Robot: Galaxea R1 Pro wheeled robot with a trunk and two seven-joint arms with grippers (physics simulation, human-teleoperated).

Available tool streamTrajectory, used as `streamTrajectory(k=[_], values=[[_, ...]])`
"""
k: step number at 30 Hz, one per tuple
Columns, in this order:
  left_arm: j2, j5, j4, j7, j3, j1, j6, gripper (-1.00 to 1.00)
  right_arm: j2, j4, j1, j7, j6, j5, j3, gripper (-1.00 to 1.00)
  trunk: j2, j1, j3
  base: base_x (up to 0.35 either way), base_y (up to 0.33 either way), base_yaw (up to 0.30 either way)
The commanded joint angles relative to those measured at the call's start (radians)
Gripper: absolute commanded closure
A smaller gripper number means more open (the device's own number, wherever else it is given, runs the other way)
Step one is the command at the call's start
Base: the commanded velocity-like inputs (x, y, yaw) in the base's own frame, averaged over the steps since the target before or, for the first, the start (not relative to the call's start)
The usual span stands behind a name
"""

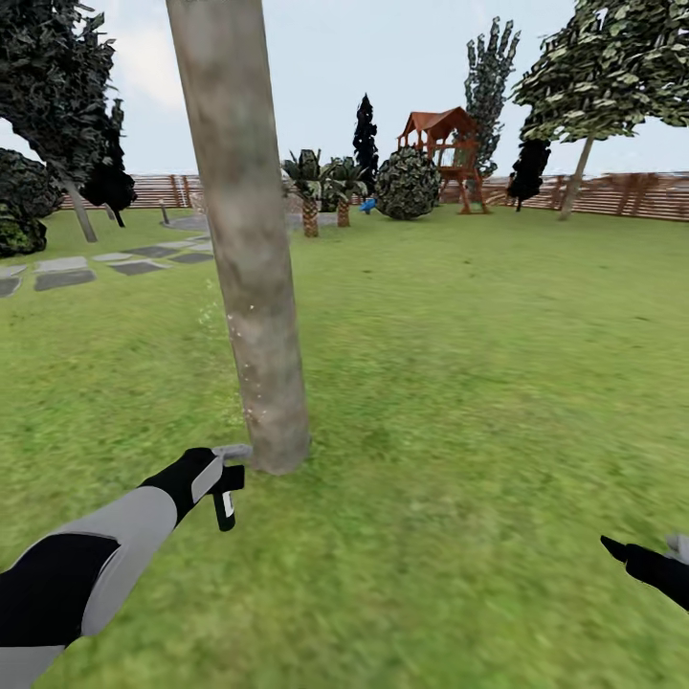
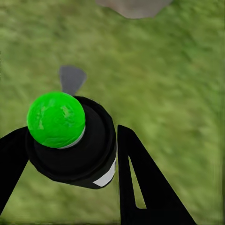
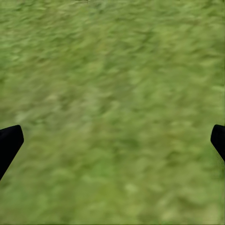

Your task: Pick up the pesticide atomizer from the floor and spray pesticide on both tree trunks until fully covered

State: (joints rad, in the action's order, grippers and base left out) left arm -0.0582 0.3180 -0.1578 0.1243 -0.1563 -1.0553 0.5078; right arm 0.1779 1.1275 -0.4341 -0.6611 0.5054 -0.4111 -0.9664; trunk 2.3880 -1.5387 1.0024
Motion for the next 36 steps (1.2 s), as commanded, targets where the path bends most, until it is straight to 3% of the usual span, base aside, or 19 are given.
streamTrajectory(k=[1, 22, 36], values=[[0.000, 0.000, 0.000, 0.000, 0.000, 0.000, 0.000, 1.00, 0.000, 0.000, 0.000, 0.000, 0.000, 0.000, 0.000, -1.00, 0.000, 0.000, 0.000, 0.000, -0.327, 0.252], [0.000, 0.001, 0.000, 0.000, 0.000, 0.001, 0.000, 1.00, 0.000, 0.000, 0.000, 0.000, 0.000, 0.000, 0.000, -1.00, 0.000, 0.000, 0.000, 0.122, -0.312, 0.147], [0.001, 0.001, 0.000, 0.000, 0.000, 0.001, 0.000, 1.00, 0.000, 0.000, 0.000, 0.001, 0.000, 0.000, 0.000, -1.00, 0.000, 0.000, 0.000, 0.015, -0.042, 0.249]])
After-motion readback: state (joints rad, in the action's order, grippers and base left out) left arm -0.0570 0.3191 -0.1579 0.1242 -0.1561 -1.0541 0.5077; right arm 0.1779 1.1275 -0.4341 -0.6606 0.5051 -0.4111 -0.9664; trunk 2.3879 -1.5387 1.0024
